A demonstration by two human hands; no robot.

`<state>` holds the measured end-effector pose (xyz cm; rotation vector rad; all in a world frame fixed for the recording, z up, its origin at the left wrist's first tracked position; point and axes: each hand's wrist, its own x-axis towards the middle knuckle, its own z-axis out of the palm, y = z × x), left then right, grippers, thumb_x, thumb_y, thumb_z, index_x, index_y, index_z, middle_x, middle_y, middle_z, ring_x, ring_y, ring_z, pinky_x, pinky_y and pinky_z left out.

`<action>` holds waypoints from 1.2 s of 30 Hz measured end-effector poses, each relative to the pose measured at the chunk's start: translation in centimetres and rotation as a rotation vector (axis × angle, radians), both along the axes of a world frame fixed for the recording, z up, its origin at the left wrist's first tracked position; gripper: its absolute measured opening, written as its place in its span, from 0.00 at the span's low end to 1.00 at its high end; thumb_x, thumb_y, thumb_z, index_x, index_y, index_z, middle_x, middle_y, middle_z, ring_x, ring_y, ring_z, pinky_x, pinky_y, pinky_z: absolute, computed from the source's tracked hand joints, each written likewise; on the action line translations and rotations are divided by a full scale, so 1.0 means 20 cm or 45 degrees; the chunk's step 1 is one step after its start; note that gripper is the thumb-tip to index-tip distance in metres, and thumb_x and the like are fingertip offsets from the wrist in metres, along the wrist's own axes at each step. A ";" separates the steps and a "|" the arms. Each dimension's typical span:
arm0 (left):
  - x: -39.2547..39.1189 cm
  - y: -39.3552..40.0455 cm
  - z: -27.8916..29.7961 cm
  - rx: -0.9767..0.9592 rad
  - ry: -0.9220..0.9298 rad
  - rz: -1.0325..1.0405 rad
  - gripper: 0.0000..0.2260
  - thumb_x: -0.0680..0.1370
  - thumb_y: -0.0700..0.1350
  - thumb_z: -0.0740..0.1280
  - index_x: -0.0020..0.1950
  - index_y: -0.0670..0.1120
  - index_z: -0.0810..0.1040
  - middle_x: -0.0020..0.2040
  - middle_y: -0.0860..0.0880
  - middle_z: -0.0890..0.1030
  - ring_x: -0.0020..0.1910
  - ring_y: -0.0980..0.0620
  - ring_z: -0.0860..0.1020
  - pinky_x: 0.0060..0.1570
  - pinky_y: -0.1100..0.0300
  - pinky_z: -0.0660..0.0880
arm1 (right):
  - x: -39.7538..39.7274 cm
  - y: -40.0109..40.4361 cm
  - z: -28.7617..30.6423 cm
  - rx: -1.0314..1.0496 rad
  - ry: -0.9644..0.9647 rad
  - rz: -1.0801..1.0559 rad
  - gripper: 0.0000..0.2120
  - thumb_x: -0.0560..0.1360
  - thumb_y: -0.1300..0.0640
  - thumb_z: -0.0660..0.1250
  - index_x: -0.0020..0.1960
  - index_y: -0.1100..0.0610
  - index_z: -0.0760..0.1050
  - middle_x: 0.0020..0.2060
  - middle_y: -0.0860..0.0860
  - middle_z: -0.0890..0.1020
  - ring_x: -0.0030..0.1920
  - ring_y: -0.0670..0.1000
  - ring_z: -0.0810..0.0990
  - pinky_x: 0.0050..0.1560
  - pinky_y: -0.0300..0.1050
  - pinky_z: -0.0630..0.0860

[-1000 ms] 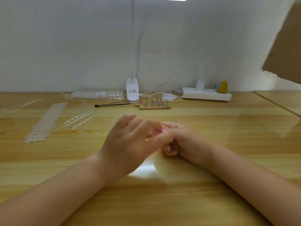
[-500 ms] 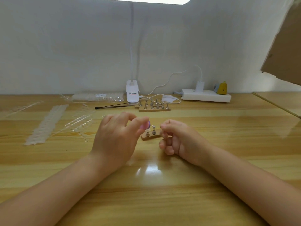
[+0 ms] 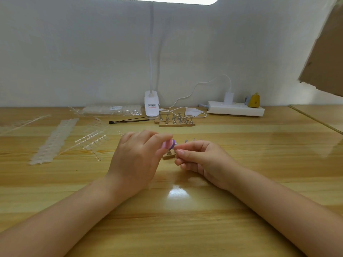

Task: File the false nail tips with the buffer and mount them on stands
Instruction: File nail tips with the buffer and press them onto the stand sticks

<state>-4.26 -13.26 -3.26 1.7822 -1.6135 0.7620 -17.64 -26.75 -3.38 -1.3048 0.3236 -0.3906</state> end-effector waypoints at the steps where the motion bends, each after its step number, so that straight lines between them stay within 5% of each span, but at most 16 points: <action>1: 0.00 0.00 0.00 0.006 -0.006 -0.013 0.13 0.79 0.47 0.61 0.56 0.44 0.82 0.47 0.49 0.82 0.43 0.46 0.81 0.48 0.48 0.73 | 0.00 0.00 0.00 0.004 -0.009 0.005 0.11 0.67 0.63 0.71 0.49 0.65 0.80 0.35 0.55 0.83 0.37 0.49 0.83 0.37 0.37 0.78; 8: -0.03 0.00 0.00 -0.035 -0.031 -0.084 0.13 0.78 0.47 0.62 0.56 0.45 0.82 0.48 0.48 0.83 0.44 0.46 0.82 0.49 0.47 0.74 | -0.01 -0.01 0.01 0.004 0.017 -0.003 0.05 0.66 0.57 0.73 0.39 0.58 0.83 0.33 0.54 0.82 0.33 0.49 0.82 0.30 0.36 0.77; 16: -0.08 -0.01 0.03 -0.234 -0.392 -0.148 0.05 0.81 0.47 0.61 0.57 0.52 0.70 0.43 0.48 0.82 0.36 0.47 0.79 0.46 0.53 0.71 | -0.01 -0.01 0.02 0.012 -0.027 0.143 0.06 0.70 0.59 0.67 0.46 0.60 0.77 0.37 0.55 0.80 0.31 0.46 0.78 0.28 0.36 0.73; 20: -0.05 0.00 0.03 -0.261 -0.358 -0.125 0.05 0.83 0.49 0.58 0.56 0.51 0.70 0.44 0.48 0.82 0.37 0.47 0.79 0.46 0.53 0.70 | -0.01 -0.02 0.02 0.054 -0.038 0.103 0.08 0.70 0.57 0.67 0.47 0.60 0.74 0.38 0.57 0.75 0.30 0.47 0.78 0.26 0.36 0.71; 24: -0.05 -0.02 0.00 -0.222 -0.413 -0.082 0.08 0.78 0.43 0.66 0.56 0.51 0.71 0.43 0.47 0.80 0.34 0.47 0.76 0.46 0.52 0.69 | -0.02 -0.02 0.02 -0.044 -0.018 0.180 0.07 0.72 0.57 0.65 0.48 0.59 0.74 0.40 0.54 0.78 0.32 0.47 0.79 0.29 0.37 0.70; 28: 0.03 -0.01 0.00 -0.104 -0.210 0.051 0.10 0.76 0.45 0.64 0.55 0.53 0.68 0.45 0.46 0.79 0.38 0.42 0.78 0.49 0.51 0.70 | -0.02 -0.02 0.02 -0.002 -0.042 0.175 0.04 0.71 0.56 0.65 0.42 0.57 0.74 0.34 0.51 0.73 0.32 0.48 0.79 0.28 0.37 0.69; 32: -0.05 -0.03 0.00 -0.224 -0.331 -0.157 0.07 0.80 0.45 0.63 0.56 0.52 0.70 0.45 0.48 0.80 0.38 0.49 0.78 0.49 0.53 0.69 | -0.01 -0.01 0.01 -0.046 -0.034 0.202 0.04 0.72 0.58 0.64 0.46 0.58 0.73 0.36 0.52 0.77 0.32 0.47 0.79 0.29 0.37 0.69; 36: 0.01 -0.02 -0.01 -0.084 -0.250 -0.054 0.13 0.76 0.41 0.68 0.56 0.53 0.69 0.47 0.46 0.82 0.39 0.43 0.80 0.50 0.50 0.71 | -0.02 -0.01 0.03 -0.024 -0.045 0.223 0.04 0.73 0.56 0.64 0.45 0.57 0.72 0.35 0.48 0.77 0.32 0.47 0.79 0.29 0.37 0.70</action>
